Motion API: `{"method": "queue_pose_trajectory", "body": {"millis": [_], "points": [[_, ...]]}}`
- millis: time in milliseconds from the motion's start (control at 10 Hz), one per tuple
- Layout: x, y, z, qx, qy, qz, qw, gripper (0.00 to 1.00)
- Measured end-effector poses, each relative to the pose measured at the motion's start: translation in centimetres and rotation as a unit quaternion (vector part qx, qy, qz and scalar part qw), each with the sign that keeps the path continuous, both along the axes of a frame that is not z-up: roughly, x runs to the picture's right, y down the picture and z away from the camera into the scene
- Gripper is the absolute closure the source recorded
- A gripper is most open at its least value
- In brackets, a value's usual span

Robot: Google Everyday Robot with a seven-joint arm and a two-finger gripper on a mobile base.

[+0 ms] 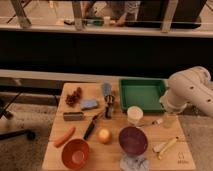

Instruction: Place banana in purple bowl

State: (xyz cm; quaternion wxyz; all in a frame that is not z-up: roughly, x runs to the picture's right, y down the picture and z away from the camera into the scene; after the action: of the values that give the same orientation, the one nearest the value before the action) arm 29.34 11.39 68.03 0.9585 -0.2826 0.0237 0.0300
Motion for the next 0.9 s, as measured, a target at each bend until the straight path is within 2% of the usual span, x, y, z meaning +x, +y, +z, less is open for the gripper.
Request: {"method": "queue_pose_trajectory", "body": {"millis": [500, 900], "points": [[0.1, 0.1, 0.0, -0.001, -0.001, 0.001, 1.0, 0.2], [2.5, 1.6, 0.5, -0.007, -0.01, 0.019, 0.9997, 0.2]]}}
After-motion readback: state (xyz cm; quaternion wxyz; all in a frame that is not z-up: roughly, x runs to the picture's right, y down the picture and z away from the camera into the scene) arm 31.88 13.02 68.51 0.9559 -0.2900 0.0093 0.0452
